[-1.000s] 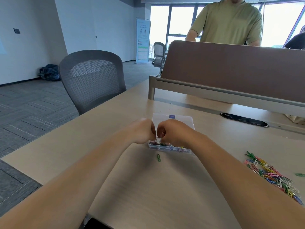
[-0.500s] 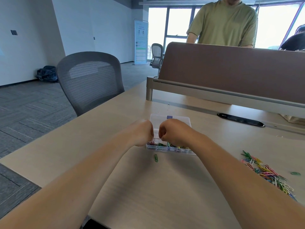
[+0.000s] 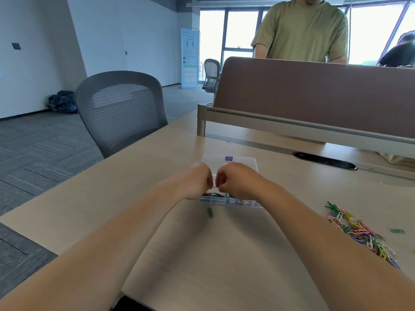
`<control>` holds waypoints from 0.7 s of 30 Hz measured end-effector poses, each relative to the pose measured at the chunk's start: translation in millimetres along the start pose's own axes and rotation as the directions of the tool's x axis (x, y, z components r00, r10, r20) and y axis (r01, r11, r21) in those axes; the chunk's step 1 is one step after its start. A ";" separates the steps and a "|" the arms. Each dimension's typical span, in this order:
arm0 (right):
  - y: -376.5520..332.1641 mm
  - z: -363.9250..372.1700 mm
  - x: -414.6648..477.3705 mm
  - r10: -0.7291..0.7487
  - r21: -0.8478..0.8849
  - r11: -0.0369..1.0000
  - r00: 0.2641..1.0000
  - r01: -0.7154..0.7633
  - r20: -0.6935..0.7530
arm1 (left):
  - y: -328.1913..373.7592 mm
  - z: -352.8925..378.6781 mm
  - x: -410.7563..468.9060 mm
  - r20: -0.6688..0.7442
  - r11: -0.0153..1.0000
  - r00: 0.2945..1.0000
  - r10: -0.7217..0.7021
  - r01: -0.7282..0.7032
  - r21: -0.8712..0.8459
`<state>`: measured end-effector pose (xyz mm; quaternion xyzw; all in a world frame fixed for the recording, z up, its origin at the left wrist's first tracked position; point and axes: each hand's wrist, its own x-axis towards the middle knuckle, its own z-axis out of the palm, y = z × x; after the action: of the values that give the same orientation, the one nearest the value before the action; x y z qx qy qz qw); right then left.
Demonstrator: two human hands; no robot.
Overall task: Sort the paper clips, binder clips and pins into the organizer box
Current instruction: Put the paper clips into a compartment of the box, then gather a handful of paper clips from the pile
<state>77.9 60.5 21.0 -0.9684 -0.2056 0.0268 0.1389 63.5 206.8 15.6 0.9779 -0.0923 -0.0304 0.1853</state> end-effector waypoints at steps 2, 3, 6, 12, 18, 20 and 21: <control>-0.6 0.0 -3.4 -0.002 0.010 1.000 1.000 0.002 -0.011 | 1.7 -1.9 -3.5 -0.041 1.000 0.999 0.012 -0.013 -0.011; -0.8 -0.2 -5.7 -0.002 0.017 1.000 1.000 0.002 -0.019 | 2.9 -2.6 -6.4 -0.051 1.000 0.999 0.014 -0.015 -0.010; -2.3 -2.7 -16.0 -0.001 0.037 0.999 0.999 0.002 -0.037 | 5.8 -3.0 -16.2 -0.042 1.000 0.999 0.003 -0.003 0.009; -1.8 -1.9 -43.8 0.011 0.074 0.997 0.998 -0.007 -0.060 | 6.0 15.2 -37.5 0.031 0.997 0.999 -0.029 0.027 0.072; 8.8 0.9 -72.1 0.013 0.052 0.999 0.998 -0.010 -0.066 | 12.7 30.1 -48.9 0.069 0.993 0.997 -0.035 0.027 0.113; 12.0 -0.6 -82.2 0.015 0.057 0.998 0.997 -0.011 -0.077 | 22.1 35.7 -55.7 0.079 0.994 0.997 -0.014 0.005 0.108; 13.9 -1.6 -86.9 0.023 0.057 0.998 0.996 -0.019 -0.082 | 29.6 38.0 -60.1 0.091 0.994 0.996 0.003 -0.013 0.104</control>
<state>4.1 12.7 18.1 -0.9664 -0.1886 -0.0062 0.1743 -4.0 177.7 -7.3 0.9835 -0.1061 -0.0692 0.1296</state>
